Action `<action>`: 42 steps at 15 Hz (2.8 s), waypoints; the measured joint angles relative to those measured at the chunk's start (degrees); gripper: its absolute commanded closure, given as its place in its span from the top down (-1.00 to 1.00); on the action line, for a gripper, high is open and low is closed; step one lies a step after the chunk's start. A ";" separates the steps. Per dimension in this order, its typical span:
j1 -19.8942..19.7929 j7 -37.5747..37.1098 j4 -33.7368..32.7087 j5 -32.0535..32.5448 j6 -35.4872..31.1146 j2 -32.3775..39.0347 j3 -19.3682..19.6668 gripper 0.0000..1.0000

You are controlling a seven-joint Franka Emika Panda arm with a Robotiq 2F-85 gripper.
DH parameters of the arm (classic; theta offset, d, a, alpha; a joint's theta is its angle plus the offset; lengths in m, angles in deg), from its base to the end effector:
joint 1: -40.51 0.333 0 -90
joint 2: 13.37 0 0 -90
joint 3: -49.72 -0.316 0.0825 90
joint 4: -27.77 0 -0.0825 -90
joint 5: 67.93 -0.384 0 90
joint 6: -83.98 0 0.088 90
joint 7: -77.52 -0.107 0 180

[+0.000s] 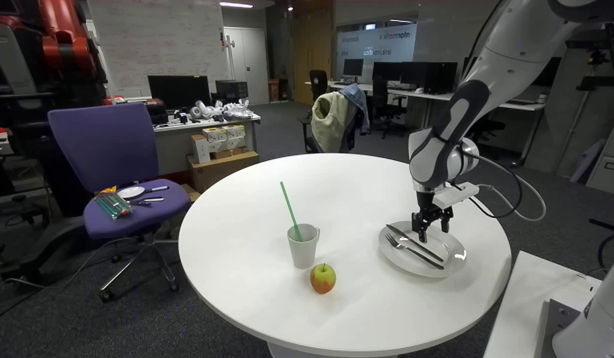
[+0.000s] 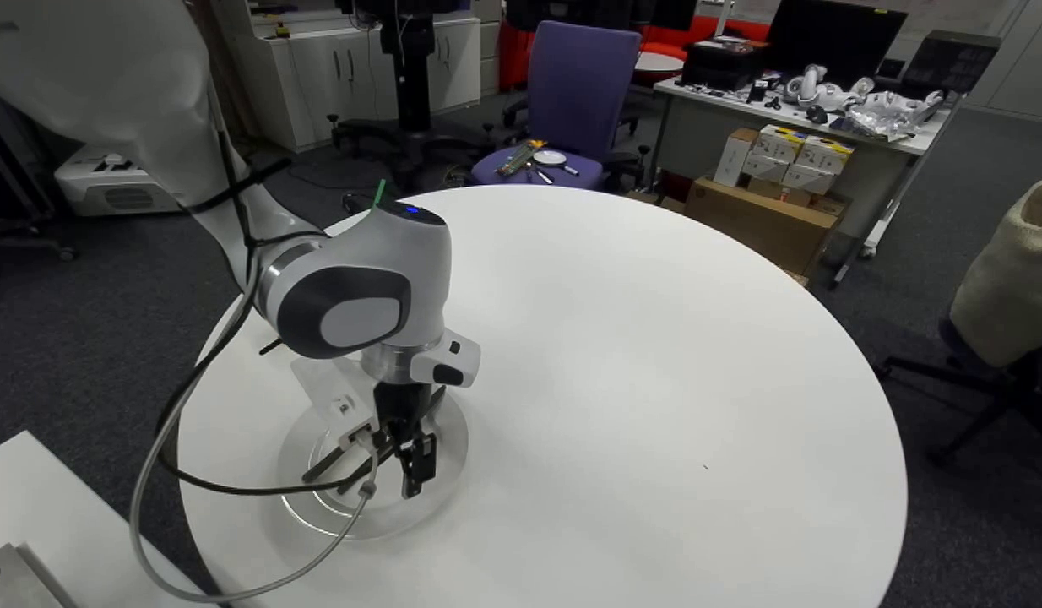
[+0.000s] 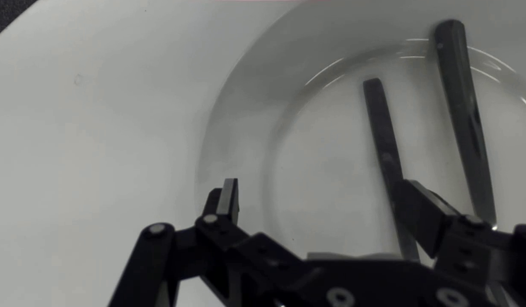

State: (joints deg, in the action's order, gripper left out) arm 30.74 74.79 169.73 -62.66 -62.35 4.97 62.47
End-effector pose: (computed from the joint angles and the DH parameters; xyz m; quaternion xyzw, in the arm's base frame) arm 0.4094 -0.1767 0.1518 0.9757 -0.1752 -0.1267 0.0346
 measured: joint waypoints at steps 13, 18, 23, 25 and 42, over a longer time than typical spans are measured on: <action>3.12 0.00 0.37 0.92 -2.38 0.00 -0.24 1.00; 4.09 0.00 0.37 1.71 -3.57 0.01 -0.28 0.44; 4.64 0.00 0.37 1.79 -3.62 0.03 -0.40 0.42; 4.65 0.00 0.37 1.79 -3.64 0.05 -0.47 0.40; 4.50 0.07 0.41 1.79 -3.66 0.38 -1.10 -0.16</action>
State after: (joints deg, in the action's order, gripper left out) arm 35.24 74.86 170.13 -60.87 -66.02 5.35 61.37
